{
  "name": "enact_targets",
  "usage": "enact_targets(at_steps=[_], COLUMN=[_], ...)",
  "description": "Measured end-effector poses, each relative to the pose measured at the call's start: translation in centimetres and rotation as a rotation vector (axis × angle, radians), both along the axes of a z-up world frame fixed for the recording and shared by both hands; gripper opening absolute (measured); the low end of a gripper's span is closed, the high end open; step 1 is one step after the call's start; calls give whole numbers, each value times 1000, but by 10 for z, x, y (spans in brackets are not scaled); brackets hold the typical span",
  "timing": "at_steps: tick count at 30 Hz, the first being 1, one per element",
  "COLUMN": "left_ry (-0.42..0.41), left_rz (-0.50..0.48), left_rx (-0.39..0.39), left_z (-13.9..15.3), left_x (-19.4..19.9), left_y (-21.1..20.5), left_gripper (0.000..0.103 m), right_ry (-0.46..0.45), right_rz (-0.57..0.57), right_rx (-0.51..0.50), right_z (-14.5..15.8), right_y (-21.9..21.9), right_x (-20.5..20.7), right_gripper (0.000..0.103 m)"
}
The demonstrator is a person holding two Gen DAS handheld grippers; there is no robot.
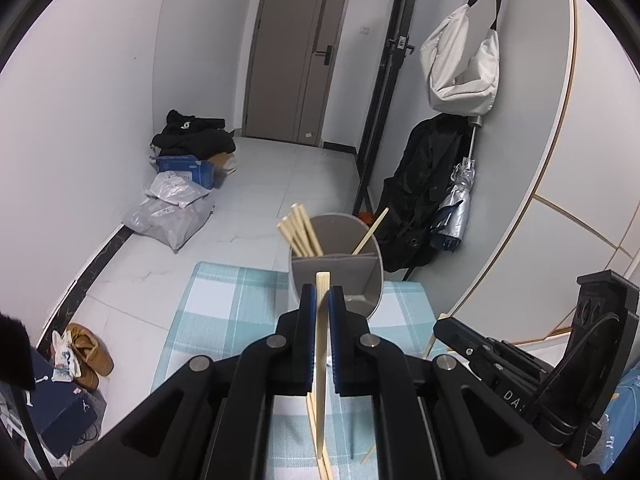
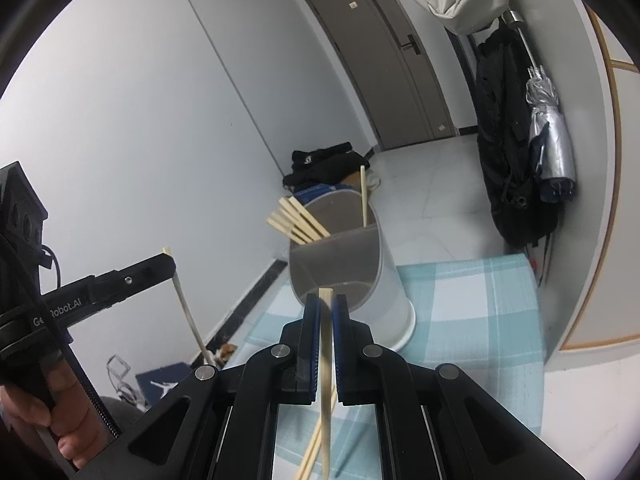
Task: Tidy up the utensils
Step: 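Lower both held chopsticks into the white utensil holder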
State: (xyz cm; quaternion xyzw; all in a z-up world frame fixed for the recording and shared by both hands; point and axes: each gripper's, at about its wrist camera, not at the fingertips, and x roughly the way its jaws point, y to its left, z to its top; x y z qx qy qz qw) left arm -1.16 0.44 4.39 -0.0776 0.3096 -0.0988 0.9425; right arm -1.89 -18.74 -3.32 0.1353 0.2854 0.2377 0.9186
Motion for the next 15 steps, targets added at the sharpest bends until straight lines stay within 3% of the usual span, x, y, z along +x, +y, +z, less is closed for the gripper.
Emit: enact_targets(at_steps=[7,15], left_ry=[-3,-29], left_rz=[-11,-24], left_rx=[-21,-87], left_z=[16,45], left_x=[15,42], left_y=[-2,1], left_gripper=[3,3], right_ry=[-27,-84], right_rz=[-9,-8], right_rx=[56,75], right_z=[19,67], right_y=[-9,-15], right_x=[4,25], right_gripper=[5,5])
